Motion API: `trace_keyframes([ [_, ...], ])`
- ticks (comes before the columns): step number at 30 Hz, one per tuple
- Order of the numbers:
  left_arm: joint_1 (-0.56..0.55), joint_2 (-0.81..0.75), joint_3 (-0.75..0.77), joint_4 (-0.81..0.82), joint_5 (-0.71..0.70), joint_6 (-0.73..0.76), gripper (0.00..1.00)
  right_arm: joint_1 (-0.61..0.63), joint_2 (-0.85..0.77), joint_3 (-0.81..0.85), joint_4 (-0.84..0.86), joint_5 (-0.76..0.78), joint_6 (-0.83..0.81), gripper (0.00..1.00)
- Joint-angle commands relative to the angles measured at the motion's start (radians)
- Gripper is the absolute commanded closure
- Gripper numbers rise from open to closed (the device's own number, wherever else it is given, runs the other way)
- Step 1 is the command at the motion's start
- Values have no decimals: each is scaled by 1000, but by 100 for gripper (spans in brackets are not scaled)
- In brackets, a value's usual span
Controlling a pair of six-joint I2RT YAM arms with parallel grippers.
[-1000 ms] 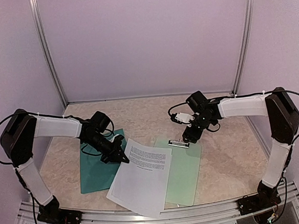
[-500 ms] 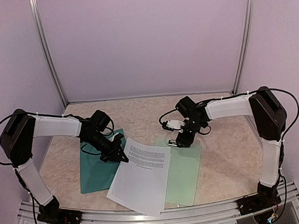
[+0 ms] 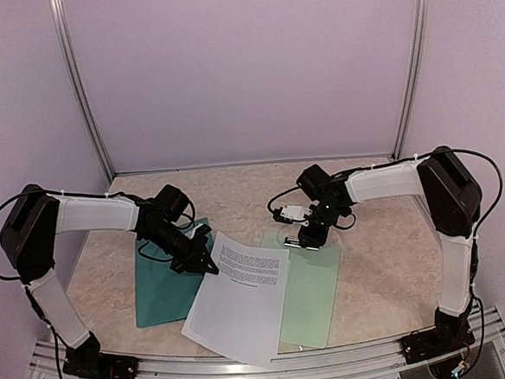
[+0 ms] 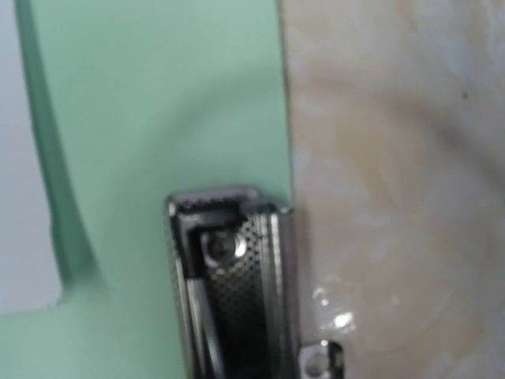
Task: Put the files into the folder
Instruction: Open the folder with files at the center of the board.
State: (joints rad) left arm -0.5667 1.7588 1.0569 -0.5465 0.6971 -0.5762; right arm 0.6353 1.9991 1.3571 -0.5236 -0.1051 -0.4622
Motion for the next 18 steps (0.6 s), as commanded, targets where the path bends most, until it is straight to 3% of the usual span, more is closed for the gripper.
trace_keyframes([
  [1, -7, -3, 27, -15, -17, 16, 100, -20, 27, 21, -12, -40, -1, 72],
  [13, -9, -12, 29, -20, -22, 19, 100, -32, 43, 10, -1, -74, 14, 74],
  [18, -9, -12, 28, -17, -24, 21, 100, -33, 57, 6, 4, -70, 18, 87],
])
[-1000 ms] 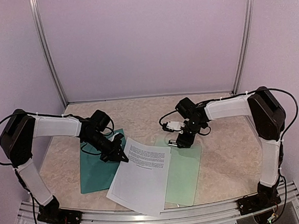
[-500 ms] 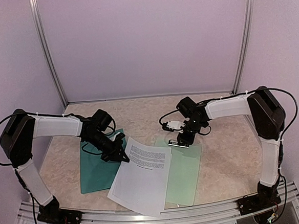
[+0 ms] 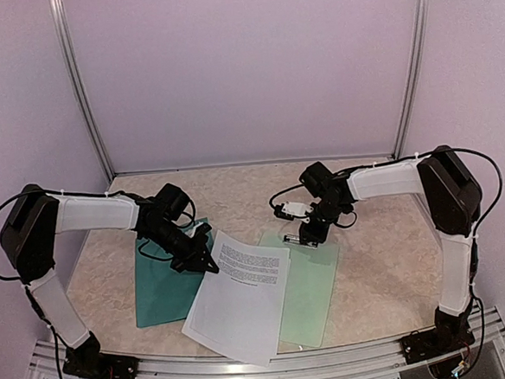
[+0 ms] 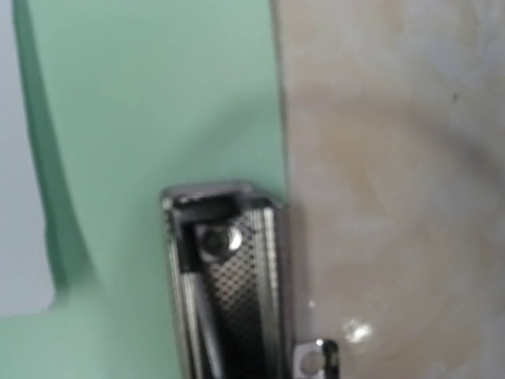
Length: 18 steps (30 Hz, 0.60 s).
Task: Put the files into the folder
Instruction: Open the folder with files at the center of the board.
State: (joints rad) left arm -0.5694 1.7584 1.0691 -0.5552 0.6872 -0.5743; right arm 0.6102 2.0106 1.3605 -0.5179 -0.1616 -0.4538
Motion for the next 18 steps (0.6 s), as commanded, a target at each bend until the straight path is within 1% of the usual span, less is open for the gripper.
trace_keyframes([
  [1, -6, -11, 17, -6, -15, 19, 100, -9, 49, 4, -1, -11, 13, 89],
  [6, -7, 1, 21, 8, -8, 16, 100, -19, 48, -4, 1, -11, 32, 100],
  [9, -12, 2, 31, 6, -6, 14, 100, -20, 37, -10, 1, -17, 39, 100],
  [10, -13, 1, 35, 1, -7, 16, 100, -20, 32, -11, 2, -17, 41, 98],
  [14, -14, 0, 40, -9, -11, 20, 100, -19, -20, -19, 40, -20, 58, 84],
  [16, -14, 0, 38, -8, -12, 20, 100, -20, -51, -17, 53, -32, 63, 75],
  [17, -14, 1, 37, -8, -11, 19, 100, -20, -66, -16, 59, -37, 66, 66],
  [18, -14, 1, 36, -8, -11, 20, 100, -20, -80, -14, 65, -36, 68, 61],
])
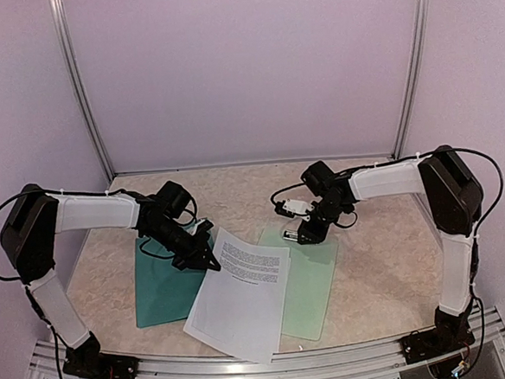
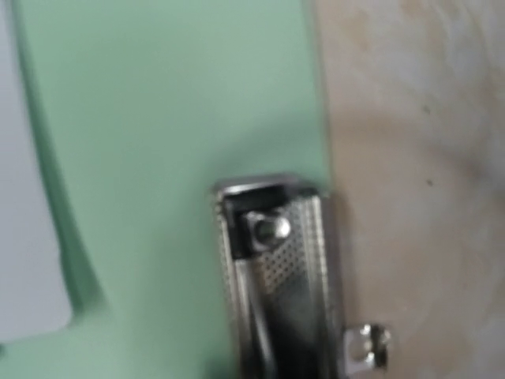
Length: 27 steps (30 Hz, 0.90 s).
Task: Put the files into the folder
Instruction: Open the folder with files at the center of the board.
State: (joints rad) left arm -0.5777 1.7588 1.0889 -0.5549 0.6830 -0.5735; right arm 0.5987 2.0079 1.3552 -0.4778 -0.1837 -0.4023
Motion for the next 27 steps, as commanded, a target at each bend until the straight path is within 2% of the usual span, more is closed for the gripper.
trace_keyframes([
  [1, -6, -1, 16, -9, -7, 18, 100, -9, -88, -8, 30, -13, 18, 58],
  [6, -7, -1, 17, -7, -9, 17, 100, -11, -73, 21, 0, 23, 1, 46],
  [9, -8, 1, 20, -5, -10, 19, 100, -26, -38, 30, -10, 24, -13, 44],
  [19, -19, -1, 29, 1, -8, 26, 100, -57, -8, 47, -46, -75, -25, 45],
  [24, -19, -3, 37, -2, -8, 31, 100, -60, 16, 56, -52, -102, -26, 48],
  [27, -19, 1, 34, -1, -10, 34, 100, -60, 34, 66, -62, -104, -24, 53],
])
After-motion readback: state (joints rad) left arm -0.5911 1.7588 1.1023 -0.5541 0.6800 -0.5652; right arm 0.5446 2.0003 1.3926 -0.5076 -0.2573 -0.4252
